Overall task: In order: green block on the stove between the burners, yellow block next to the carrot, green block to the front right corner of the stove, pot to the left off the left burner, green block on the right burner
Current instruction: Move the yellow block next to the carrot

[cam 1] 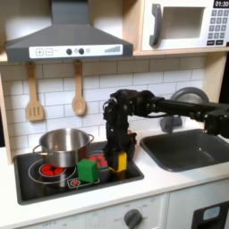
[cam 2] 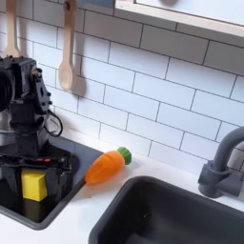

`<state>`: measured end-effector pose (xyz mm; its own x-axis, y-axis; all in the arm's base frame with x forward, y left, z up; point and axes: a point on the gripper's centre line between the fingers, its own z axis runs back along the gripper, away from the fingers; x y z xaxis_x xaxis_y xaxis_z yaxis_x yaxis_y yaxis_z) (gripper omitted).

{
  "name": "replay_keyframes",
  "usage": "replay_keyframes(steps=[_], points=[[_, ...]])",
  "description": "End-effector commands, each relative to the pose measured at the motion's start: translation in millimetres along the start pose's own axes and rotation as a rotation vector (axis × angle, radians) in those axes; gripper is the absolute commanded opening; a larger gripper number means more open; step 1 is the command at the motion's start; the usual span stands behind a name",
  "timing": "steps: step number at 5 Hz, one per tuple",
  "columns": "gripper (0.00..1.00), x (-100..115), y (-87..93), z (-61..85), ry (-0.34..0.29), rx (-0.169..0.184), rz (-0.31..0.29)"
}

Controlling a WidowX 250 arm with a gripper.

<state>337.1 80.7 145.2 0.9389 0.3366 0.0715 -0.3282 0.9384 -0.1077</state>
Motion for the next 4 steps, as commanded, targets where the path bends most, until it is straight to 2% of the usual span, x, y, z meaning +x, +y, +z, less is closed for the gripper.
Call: replay_keyframes(steps=[1,2,3,4], points=[[0.00,26,-6.1,-1.3,-0.011,-0.022,0.020],[0.00,34,-8.0,-5.1,-0.018,-0.013,0.026],[0.00,47,-12.3,-7.6,-0.019,-0.027,0.033],[0.00,58,-21.3,-5.3,-0.032,-0.028,0.014]])
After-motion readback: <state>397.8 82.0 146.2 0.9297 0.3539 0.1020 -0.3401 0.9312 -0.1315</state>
